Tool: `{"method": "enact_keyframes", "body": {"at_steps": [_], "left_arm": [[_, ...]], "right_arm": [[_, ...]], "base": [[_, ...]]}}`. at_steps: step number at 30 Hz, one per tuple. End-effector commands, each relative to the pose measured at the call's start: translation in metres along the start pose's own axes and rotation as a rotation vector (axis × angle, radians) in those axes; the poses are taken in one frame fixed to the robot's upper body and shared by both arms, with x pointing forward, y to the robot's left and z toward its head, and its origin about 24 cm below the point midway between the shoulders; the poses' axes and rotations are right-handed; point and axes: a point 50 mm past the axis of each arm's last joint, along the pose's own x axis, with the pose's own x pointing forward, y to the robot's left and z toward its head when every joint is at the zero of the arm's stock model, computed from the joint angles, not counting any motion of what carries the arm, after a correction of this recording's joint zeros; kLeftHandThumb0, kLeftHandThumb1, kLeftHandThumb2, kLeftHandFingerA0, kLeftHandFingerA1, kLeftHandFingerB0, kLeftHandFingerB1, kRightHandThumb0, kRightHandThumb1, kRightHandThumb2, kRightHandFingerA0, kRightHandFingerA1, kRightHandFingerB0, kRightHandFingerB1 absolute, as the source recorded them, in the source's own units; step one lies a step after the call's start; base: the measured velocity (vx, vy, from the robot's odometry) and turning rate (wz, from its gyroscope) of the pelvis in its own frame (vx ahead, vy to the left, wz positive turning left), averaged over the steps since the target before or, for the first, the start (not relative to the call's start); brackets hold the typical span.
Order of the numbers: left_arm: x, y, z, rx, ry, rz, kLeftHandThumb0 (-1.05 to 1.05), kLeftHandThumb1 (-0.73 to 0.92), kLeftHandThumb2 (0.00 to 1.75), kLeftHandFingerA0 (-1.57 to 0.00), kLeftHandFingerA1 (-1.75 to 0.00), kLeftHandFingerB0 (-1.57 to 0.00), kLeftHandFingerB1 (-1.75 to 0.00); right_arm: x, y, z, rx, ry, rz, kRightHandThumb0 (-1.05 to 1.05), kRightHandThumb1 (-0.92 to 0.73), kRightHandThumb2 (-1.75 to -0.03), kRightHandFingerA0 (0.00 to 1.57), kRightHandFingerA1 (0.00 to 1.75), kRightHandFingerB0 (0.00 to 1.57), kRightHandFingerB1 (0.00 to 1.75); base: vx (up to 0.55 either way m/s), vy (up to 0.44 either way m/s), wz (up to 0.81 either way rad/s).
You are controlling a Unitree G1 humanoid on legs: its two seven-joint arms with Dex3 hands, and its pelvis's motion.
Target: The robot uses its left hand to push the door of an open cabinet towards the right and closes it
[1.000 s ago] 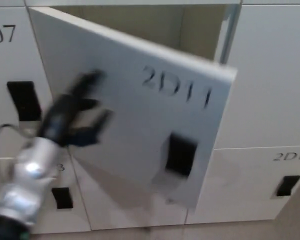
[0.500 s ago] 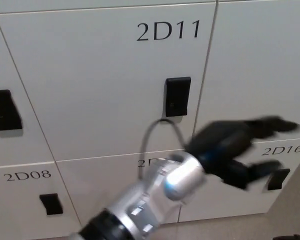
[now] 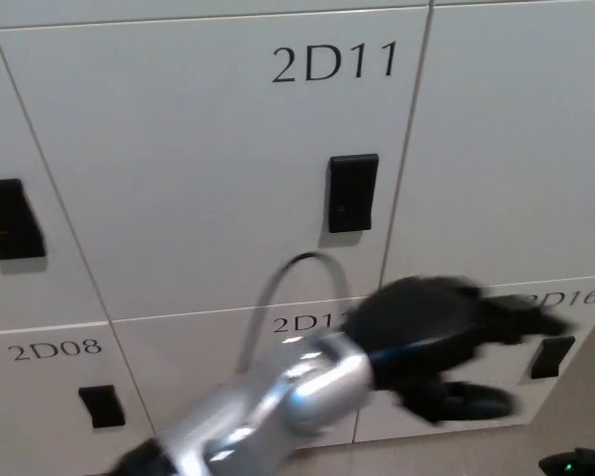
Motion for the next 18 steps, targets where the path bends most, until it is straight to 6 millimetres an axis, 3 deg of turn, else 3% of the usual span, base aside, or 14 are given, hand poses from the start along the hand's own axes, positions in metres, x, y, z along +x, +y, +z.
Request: {"method": "enact_keyframes", "body": {"at_steps": [1, 3, 6, 7, 9, 12, 13, 14, 17, 18], "left_arm": [[-0.089, -0.009, -0.086, -0.074, 0.353, -0.051, -0.65, 0.86, 0.67, -0.42, -0.35, -0.38, -0.32], [-0.121, -0.008, -0.109, -0.126, 0.457, -0.012, -0.71, 0.77, 0.74, -0.41, -0.39, -0.36, -0.36], [-0.13, -0.008, -0.113, -0.138, 0.481, -0.005, -0.71, 0.77, 0.74, -0.41, -0.39, -0.36, -0.36], [-0.152, -0.01, -0.125, -0.152, 0.554, 0.028, -0.63, 0.85, 0.67, -0.46, -0.35, -0.4, -0.33], [-0.195, -0.014, -0.141, -0.181, 0.686, 0.094, -0.65, 0.85, 0.67, -0.46, -0.36, -0.41, -0.33], [-0.199, -0.014, -0.142, -0.19, 0.692, 0.103, -0.65, 0.85, 0.67, -0.46, -0.36, -0.41, -0.33], [-0.222, -0.021, -0.145, -0.276, 0.759, 0.173, -0.62, 0.69, 1.05, -0.4, -0.55, -0.26, -0.47], [-0.232, -0.025, -0.147, -0.307, 0.793, 0.201, -0.71, 0.73, 0.74, -0.42, -0.42, -0.38, -0.38], [-0.243, -0.03, -0.148, -0.333, 0.822, 0.227, -0.71, 0.73, 0.74, -0.42, -0.42, -0.38, -0.38], [-0.251, -0.035, -0.15, -0.319, 0.863, 0.234, -0.62, 0.81, 0.65, -0.46, -0.38, -0.41, -0.34]], "right_arm": [[0.001, -0.01, -0.002, 0.237, 0.014, -0.033, -0.54, -0.68, -0.98, 0.31, 0.52, 0.22, 0.46], [0.001, -0.009, -0.001, 0.229, 0.016, -0.03, -0.52, -0.69, -0.99, 0.31, 0.52, 0.21, 0.46], [0.001, -0.009, -0.001, 0.224, 0.016, -0.028, -0.52, -0.69, -0.99, 0.31, 0.52, 0.21, 0.46], [0.001, -0.009, -0.001, 0.23, 0.02, -0.028, -0.52, -0.69, -0.98, 0.32, 0.52, 0.24, 0.47], [0.002, -0.008, -0.001, 0.243, 0.026, -0.026, -0.51, -0.69, -0.98, 0.32, 0.52, 0.24, 0.47], [0.002, -0.008, -0.001, 0.245, 0.026, -0.025, -0.51, -0.69, -0.98, 0.32, 0.52, 0.24, 0.47], [0.002, -0.009, -0.001, 0.237, 0.028, -0.026, -0.52, -0.69, -0.98, 0.32, 0.52, 0.24, 0.47], [0.001, -0.008, -0.002, 0.234, 0.032, -0.023, -0.52, -0.69, -0.98, 0.32, 0.52, 0.24, 0.47], [0.001, -0.006, -0.004, 0.234, 0.038, -0.019, -0.52, -0.69, -0.98, 0.32, 0.52, 0.24, 0.47], [-0.001, -0.004, -0.007, 0.227, 0.042, -0.016, -0.52, -0.69, -0.98, 0.33, 0.53, 0.25, 0.47]], "base": [[0.0, 0.0, 0.0], [0.0, 0.0, 0.0], [0.0, 0.0, 0.0], [0.0, 0.0, 0.0], [0.0, 0.0, 0.0], [0.0, 0.0, 0.0], [0.0, 0.0, 0.0], [0.0, 0.0, 0.0], [0.0, 0.0, 0.0], [0.0, 0.0, 0.0]]}}
